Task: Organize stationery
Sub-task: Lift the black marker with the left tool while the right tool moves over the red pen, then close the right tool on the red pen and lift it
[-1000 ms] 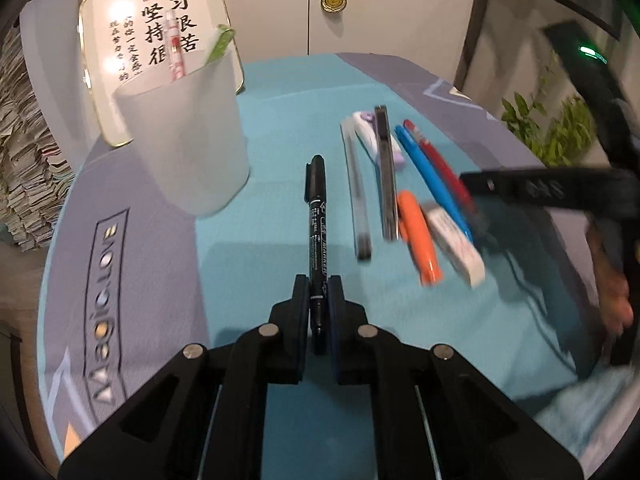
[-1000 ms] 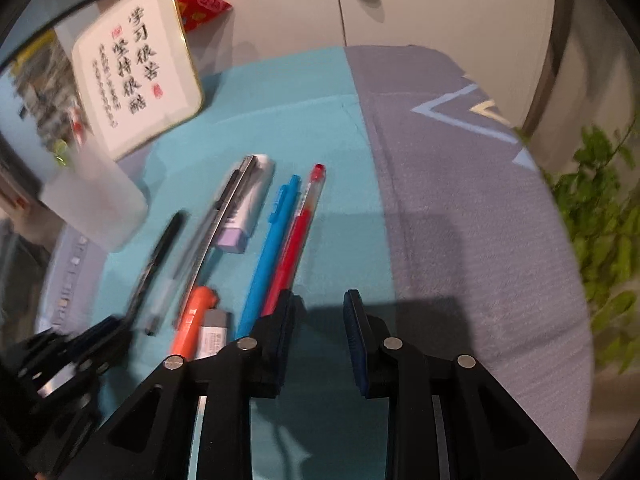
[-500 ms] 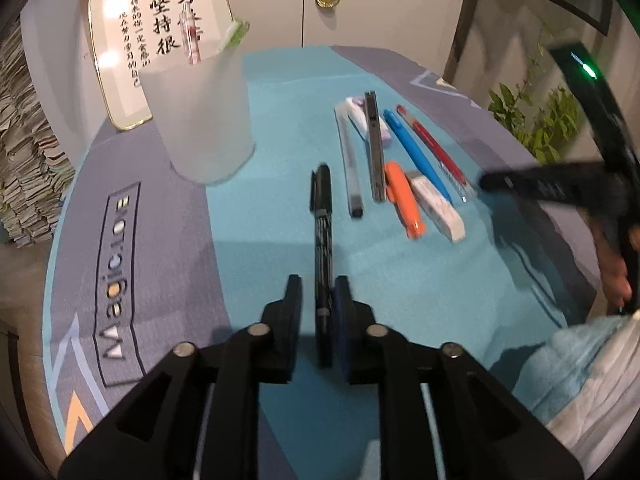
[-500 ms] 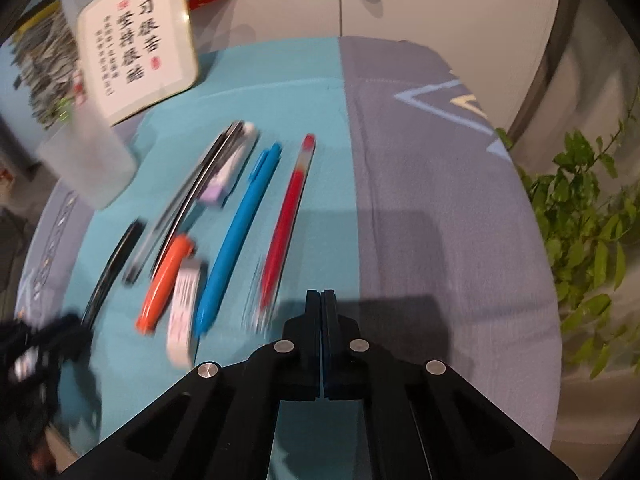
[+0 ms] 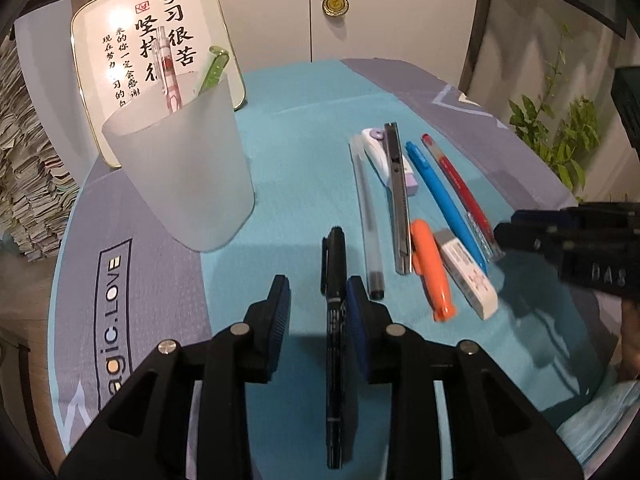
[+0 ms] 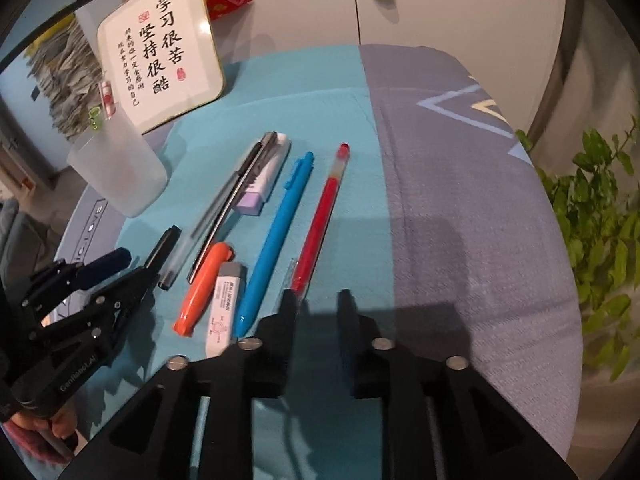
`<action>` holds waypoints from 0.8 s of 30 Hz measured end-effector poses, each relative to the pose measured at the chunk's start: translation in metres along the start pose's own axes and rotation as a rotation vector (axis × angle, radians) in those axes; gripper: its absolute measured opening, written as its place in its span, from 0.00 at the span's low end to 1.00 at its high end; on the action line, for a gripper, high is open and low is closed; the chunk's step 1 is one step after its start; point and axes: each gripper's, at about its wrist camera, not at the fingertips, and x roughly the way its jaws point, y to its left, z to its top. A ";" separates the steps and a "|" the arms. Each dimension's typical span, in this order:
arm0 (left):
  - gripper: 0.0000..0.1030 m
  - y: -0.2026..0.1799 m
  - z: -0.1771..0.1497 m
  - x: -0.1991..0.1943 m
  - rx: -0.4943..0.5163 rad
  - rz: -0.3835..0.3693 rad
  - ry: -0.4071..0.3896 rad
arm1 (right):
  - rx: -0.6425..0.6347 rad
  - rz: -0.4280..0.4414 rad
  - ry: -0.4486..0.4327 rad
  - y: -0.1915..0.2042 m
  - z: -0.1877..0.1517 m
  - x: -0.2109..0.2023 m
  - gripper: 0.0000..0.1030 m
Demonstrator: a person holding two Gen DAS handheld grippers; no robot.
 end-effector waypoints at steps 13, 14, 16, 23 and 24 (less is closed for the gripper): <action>0.12 -0.003 0.009 0.016 0.016 -0.035 -0.003 | -0.051 -0.005 -0.008 0.015 -0.006 0.006 0.10; 0.12 -0.003 0.009 0.015 0.015 -0.036 -0.002 | -0.051 -0.011 -0.010 0.016 -0.006 0.004 0.10; 0.12 0.000 0.008 0.012 0.000 -0.053 0.000 | -0.047 -0.051 -0.035 0.013 -0.006 -0.001 0.10; 0.12 0.010 0.009 -0.023 -0.071 -0.089 -0.085 | -0.007 -0.024 -0.194 -0.001 -0.006 -0.045 0.10; 0.12 0.011 0.010 -0.028 -0.077 -0.089 -0.098 | -0.002 -0.020 -0.212 -0.002 -0.006 -0.051 0.10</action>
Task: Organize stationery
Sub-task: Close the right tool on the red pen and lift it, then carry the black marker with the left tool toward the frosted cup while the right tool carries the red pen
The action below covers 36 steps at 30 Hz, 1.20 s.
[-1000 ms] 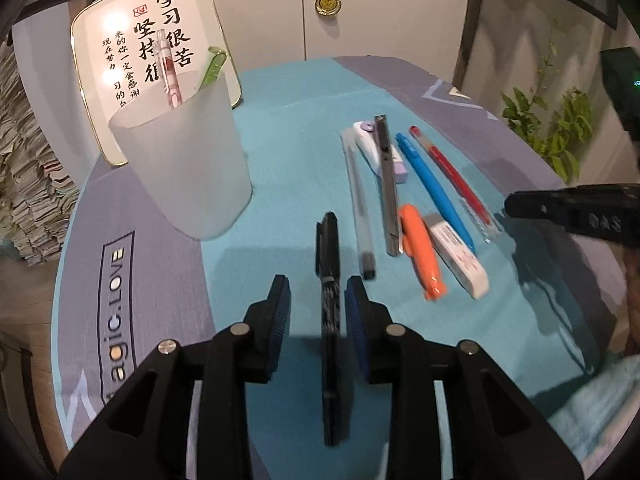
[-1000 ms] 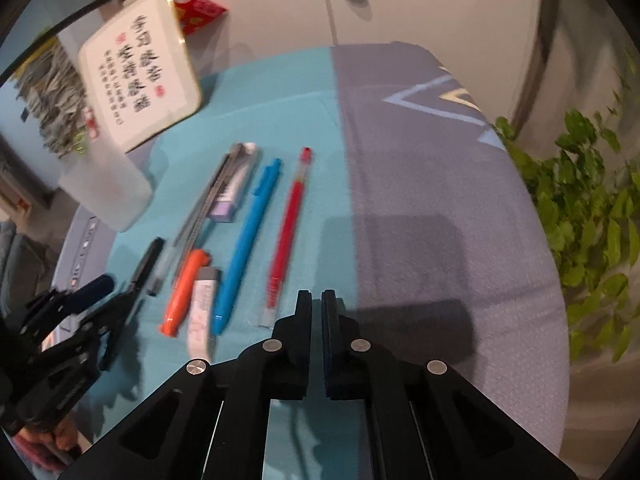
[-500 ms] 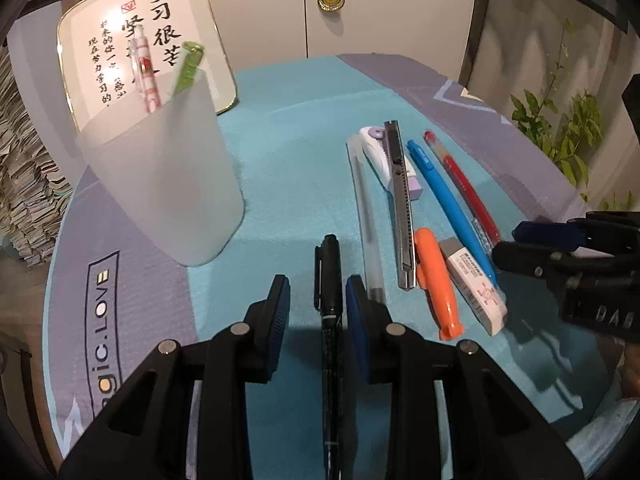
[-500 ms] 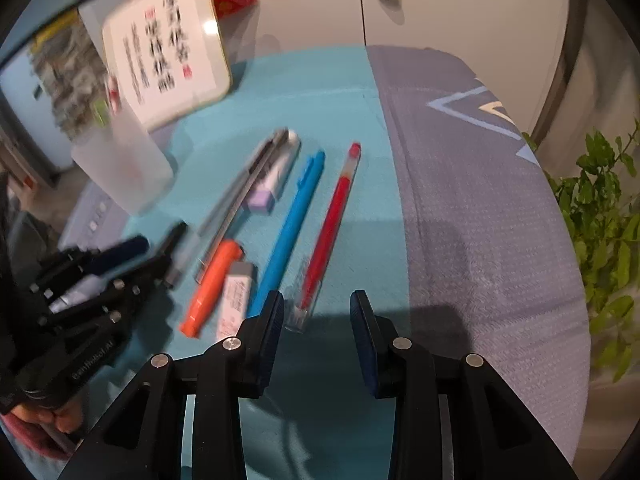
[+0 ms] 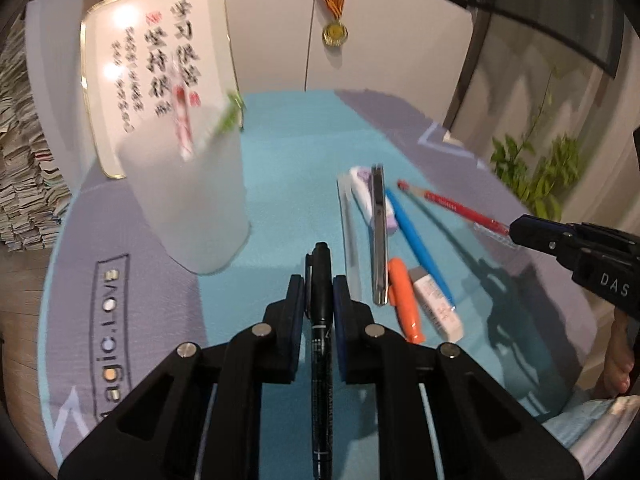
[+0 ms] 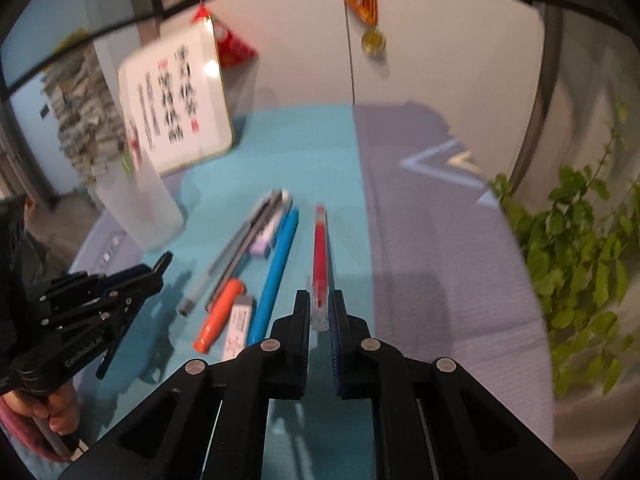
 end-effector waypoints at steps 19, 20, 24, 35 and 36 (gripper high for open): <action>0.12 -0.005 0.001 -0.034 -0.016 -0.010 -0.117 | -0.008 0.038 0.028 -0.002 0.006 -0.013 0.01; 0.12 -0.004 0.001 -0.034 -0.016 -0.010 -0.116 | -0.017 0.029 0.066 -0.003 0.001 -0.004 0.01; 0.12 -0.002 0.001 -0.031 -0.028 -0.014 -0.108 | -0.085 -0.006 0.153 0.001 -0.018 0.019 0.02; 0.12 0.001 0.002 -0.036 -0.031 -0.009 -0.129 | -0.075 -0.022 0.242 0.004 0.033 0.077 0.03; 0.12 0.002 0.002 -0.036 -0.030 -0.009 -0.130 | -0.084 -0.039 0.233 0.006 0.037 0.080 0.09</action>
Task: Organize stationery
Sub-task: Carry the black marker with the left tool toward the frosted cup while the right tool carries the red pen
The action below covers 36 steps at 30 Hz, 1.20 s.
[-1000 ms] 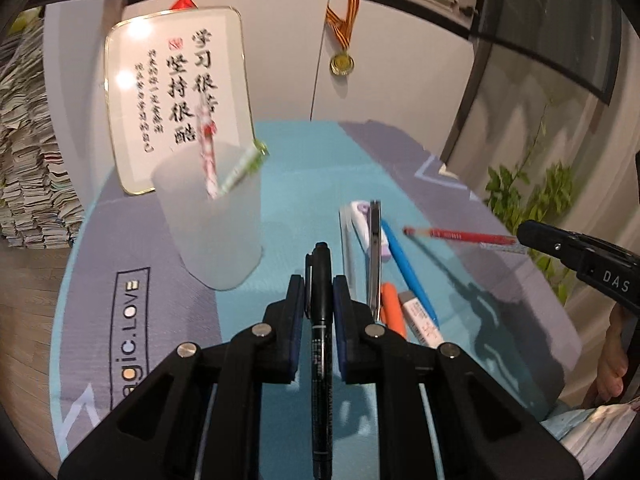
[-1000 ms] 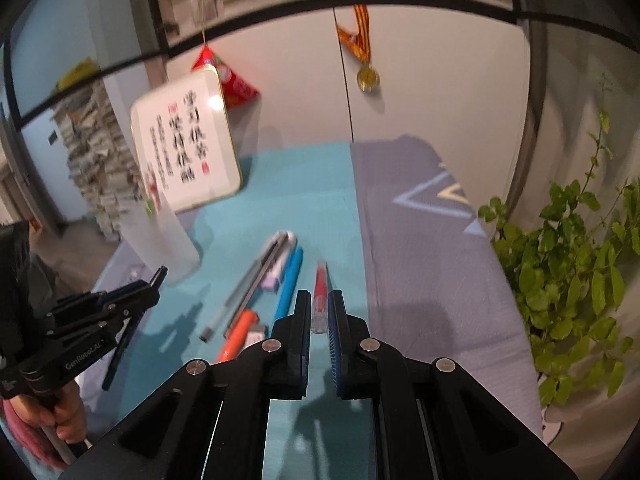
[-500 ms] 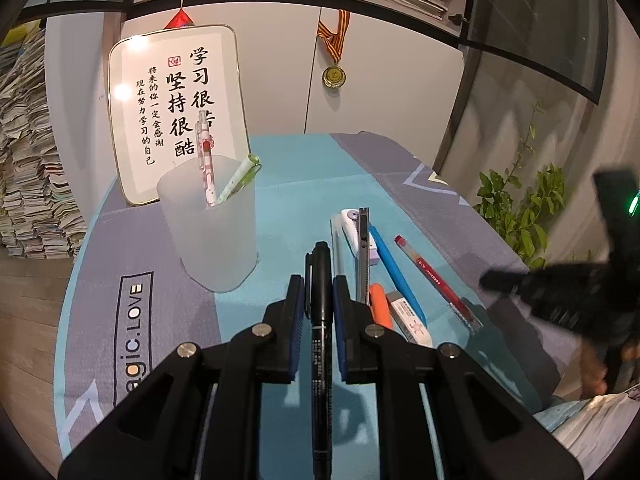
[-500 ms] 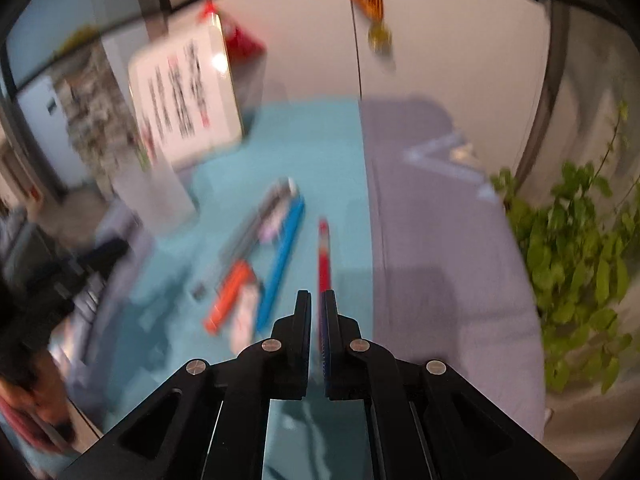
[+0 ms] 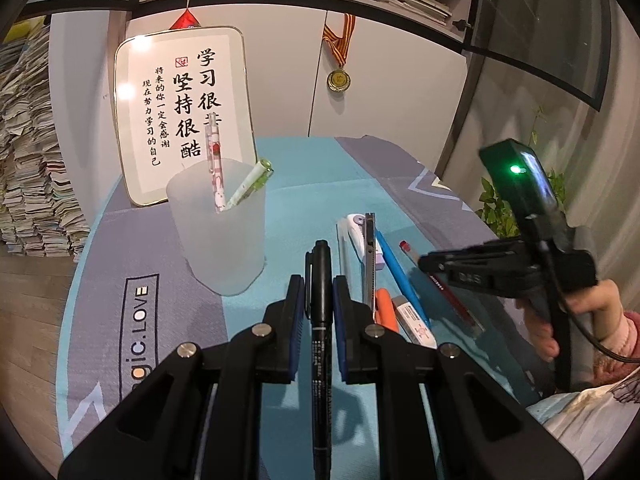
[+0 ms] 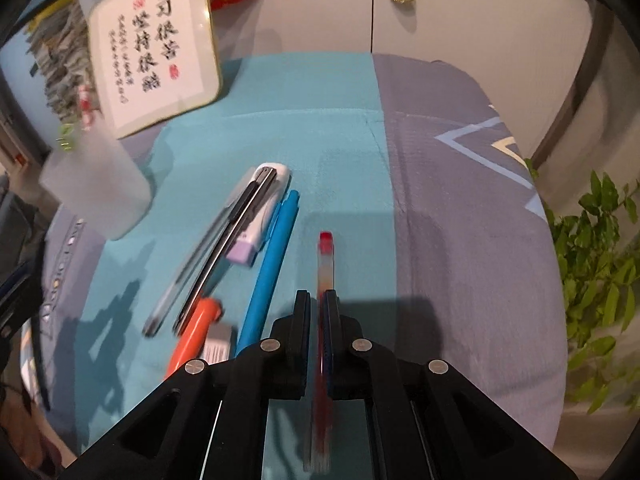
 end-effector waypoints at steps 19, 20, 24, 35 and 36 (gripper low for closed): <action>0.12 0.006 0.004 -0.003 -0.012 0.000 -0.018 | 0.125 0.103 -0.057 -0.019 0.011 -0.010 0.10; 0.12 0.006 0.004 -0.004 -0.014 0.001 -0.021 | 0.121 0.105 -0.087 -0.019 0.009 -0.020 0.10; 0.12 0.007 0.007 -0.012 -0.026 -0.002 -0.044 | 0.091 0.103 -0.201 -0.009 0.000 -0.062 0.10; 0.12 0.007 0.025 -0.039 -0.032 0.000 -0.145 | -0.023 0.143 -0.444 0.038 -0.001 -0.144 0.10; 0.12 0.008 0.027 -0.041 -0.034 0.006 -0.154 | -0.030 0.148 -0.447 0.041 0.002 -0.146 0.10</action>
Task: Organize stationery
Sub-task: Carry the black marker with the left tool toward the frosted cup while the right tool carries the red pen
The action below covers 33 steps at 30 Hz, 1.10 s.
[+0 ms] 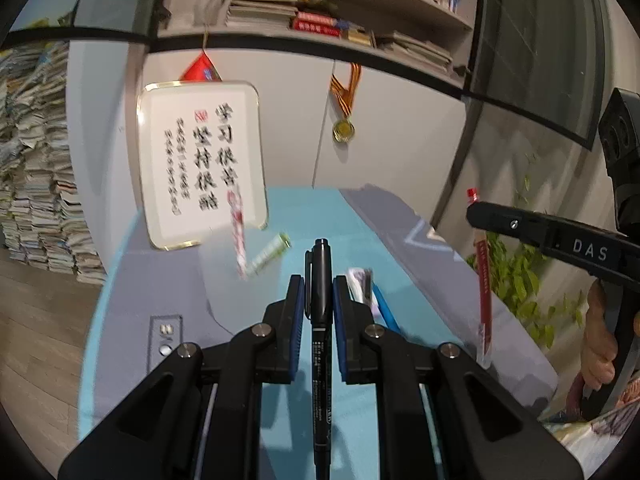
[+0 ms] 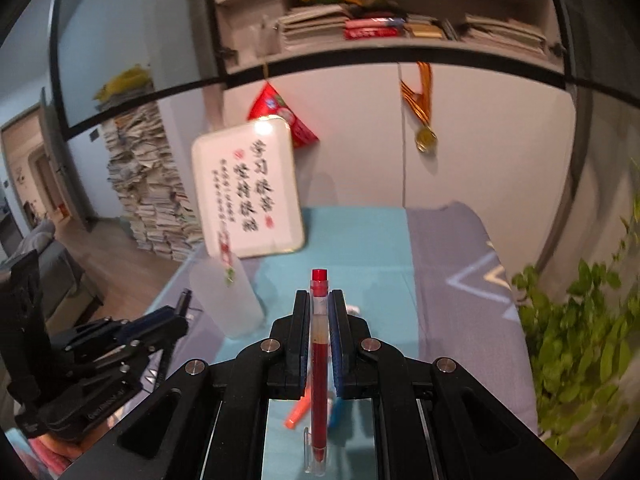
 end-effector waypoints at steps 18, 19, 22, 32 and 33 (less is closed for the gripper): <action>0.12 0.044 0.059 -0.002 -0.101 0.047 -0.188 | -0.072 0.152 -0.033 0.062 0.052 0.032 0.10; 0.12 0.046 0.061 0.000 -0.105 0.055 -0.196 | -0.071 0.163 -0.033 0.064 0.054 0.034 0.10; 0.12 0.051 0.067 0.004 -0.117 0.088 -0.228 | -0.068 0.176 -0.041 0.072 0.064 0.047 0.10; 0.12 0.081 0.081 0.043 -0.239 0.128 -0.242 | -0.020 0.181 -0.044 0.074 0.073 0.074 0.10; 0.12 0.085 0.081 0.047 -0.260 0.123 -0.241 | -0.014 0.179 -0.041 0.072 0.074 0.076 0.10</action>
